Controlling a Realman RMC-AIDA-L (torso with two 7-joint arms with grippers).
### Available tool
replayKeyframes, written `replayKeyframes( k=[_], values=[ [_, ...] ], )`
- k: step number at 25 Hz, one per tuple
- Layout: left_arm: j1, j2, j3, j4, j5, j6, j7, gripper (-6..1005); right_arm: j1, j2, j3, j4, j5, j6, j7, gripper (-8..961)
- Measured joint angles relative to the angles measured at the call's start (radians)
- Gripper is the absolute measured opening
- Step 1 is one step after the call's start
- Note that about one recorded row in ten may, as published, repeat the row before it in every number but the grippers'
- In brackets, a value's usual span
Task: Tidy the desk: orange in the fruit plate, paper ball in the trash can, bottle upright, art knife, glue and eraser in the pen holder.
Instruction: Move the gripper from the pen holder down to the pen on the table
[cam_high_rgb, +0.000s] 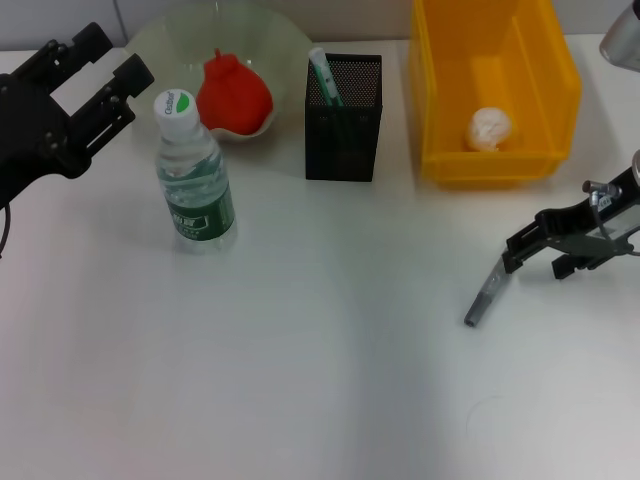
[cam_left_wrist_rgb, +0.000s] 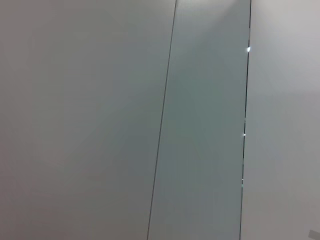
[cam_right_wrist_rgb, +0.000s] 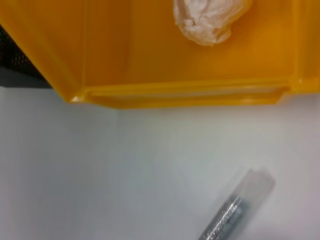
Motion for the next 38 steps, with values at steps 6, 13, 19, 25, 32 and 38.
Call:
replayKeyframes(
  k=[6,13,19,25,32,38],
  values=[
    [0.0,0.0,0.0,0.0,0.0,0.001,0.0,595,0.003,0.0,-0.003,0.01,0.0,0.04,-0.003,684],
    [-0.002,-0.002,0.0,0.0,0.0,0.001,0.0,595,0.007,0.0,-0.003,0.01,0.001,0.064,-0.007,683],
    [-0.004,-0.003,0.0,0.0,0.0,0.001,0.0,596,0.027,-0.001,-0.003,0.049,0.004,0.096,-0.015,683],
    [-0.001,-0.004,-0.004,0.0,0.0,-0.001,0.0,596,0.05,-0.003,-0.003,0.077,0.004,0.113,-0.023,683],
    [0.001,-0.006,-0.006,0.0,0.0,-0.001,0.0,596,0.065,-0.005,-0.003,0.09,0.001,0.14,-0.025,683],
    [0.003,-0.007,-0.008,-0.005,0.0,-0.001,0.0,597,0.085,-0.01,-0.003,0.129,-0.001,0.152,-0.034,682]
  ],
)
